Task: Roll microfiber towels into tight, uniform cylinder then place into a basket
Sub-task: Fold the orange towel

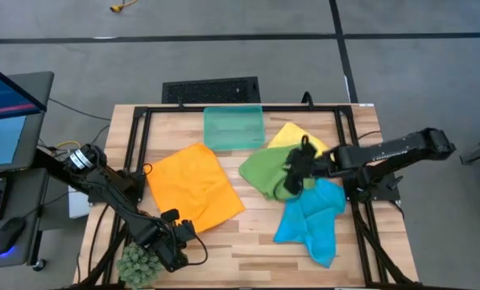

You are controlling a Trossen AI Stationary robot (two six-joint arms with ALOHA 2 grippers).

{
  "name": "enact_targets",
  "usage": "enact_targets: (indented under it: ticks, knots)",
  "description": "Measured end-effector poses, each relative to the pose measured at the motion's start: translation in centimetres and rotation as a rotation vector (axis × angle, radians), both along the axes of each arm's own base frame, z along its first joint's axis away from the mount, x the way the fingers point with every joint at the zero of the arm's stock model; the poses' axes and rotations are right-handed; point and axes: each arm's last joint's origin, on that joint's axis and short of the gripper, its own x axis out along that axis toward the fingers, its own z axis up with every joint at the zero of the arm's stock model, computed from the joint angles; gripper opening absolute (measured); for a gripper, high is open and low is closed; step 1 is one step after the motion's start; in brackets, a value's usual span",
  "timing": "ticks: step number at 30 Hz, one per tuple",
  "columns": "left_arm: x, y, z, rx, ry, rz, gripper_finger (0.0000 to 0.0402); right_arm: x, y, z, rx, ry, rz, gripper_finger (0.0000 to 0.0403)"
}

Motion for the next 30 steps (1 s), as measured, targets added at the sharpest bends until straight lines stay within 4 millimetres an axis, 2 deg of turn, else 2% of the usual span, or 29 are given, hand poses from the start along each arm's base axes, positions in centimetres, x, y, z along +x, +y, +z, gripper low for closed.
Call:
enact_targets:
  ticks: [5,13,20,25,30]
  knots:
    - [0.0,0.0,0.0,-0.002,-0.002,0.0,0.0,1.8,3.4,-0.6,-0.127,-0.058,0.275,0.0127]
    - [0.4,-0.4,0.1,-0.027,-0.039,-0.034,0.0,5.1,7.5,-4.7,-0.304,-0.047,0.559,0.0137]
    - [0.4,-0.3,0.1,-0.021,-0.046,-0.032,0.0,7.5,8.9,-7.7,-0.415,-0.101,0.662,0.0139]
    - [0.4,-0.3,0.1,-0.021,-0.046,-0.031,0.0,8.3,9.1,-10.2,-0.465,-0.051,0.709,0.0139]
    - [0.4,-0.3,0.1,-0.021,-0.046,-0.03,0.0,9.9,9.9,-11.1,-0.44,-0.044,0.747,0.0142]
